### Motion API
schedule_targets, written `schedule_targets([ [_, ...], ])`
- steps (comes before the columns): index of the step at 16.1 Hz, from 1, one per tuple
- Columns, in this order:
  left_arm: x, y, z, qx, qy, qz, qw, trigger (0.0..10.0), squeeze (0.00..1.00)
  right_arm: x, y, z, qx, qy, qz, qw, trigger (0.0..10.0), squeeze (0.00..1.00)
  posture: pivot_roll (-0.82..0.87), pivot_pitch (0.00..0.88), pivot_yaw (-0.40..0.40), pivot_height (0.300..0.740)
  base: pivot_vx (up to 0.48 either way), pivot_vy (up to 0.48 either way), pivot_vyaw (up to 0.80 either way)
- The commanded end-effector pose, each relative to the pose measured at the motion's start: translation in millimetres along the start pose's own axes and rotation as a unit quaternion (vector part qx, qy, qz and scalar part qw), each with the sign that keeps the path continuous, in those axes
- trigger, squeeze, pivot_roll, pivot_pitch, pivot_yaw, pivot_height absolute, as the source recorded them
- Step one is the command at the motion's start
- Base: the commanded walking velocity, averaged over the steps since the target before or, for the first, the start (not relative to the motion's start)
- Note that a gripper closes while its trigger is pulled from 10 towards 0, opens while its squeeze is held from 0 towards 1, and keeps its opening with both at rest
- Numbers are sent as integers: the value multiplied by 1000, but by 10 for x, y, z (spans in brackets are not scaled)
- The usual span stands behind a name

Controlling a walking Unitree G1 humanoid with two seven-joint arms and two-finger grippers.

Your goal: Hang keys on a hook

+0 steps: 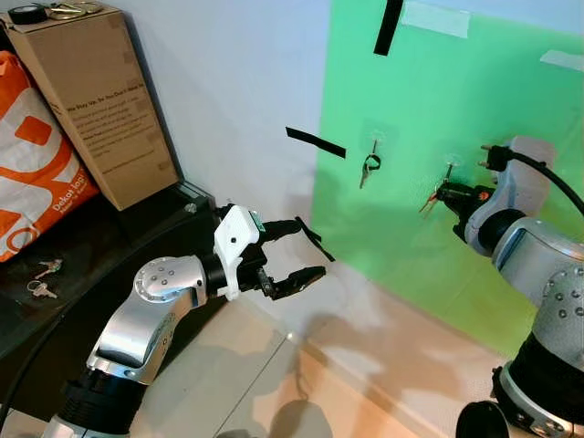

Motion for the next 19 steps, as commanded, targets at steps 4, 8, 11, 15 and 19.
schedule_targets([
  [4,-4,41,-6,1,-5,-12,1000,10000,0,107,-107,-5,-23,-21,11,999,10000,1000,-78,0,8,740,0,0,0],
  [8,-12,66,2,11,-3,-4,1000,10000,0,112,-97,104,1,-2,79,997,10000,1000,-94,0,23,740,0,0,0],
  [11,-22,88,10,18,-1,1,1000,10000,0,101,-196,182,4,19,117,993,10000,1000,-99,0,26,740,0,0,0],
  [15,-24,92,19,19,-1,4,1000,10000,0,32,-101,174,50,23,119,991,10000,1000,-103,0,38,740,0,0,0],
  [19,-120,-7,105,-2,44,7,999,10000,0,10,-303,174,75,47,87,992,10000,1000,-109,0,49,740,0,0,189],
])
Point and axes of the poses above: a point about 5 cm out from each wrist's last joint towards the gripper, its own z axis pointing back from the gripper into the wrist, its own y axis along the axis of the wrist's last joint, x = y × z, the point moved 6 cm from there along -z, pointing out of the wrist towards the gripper, and after that the axes turned 6 degrees about -z, right-handed, at the moved point
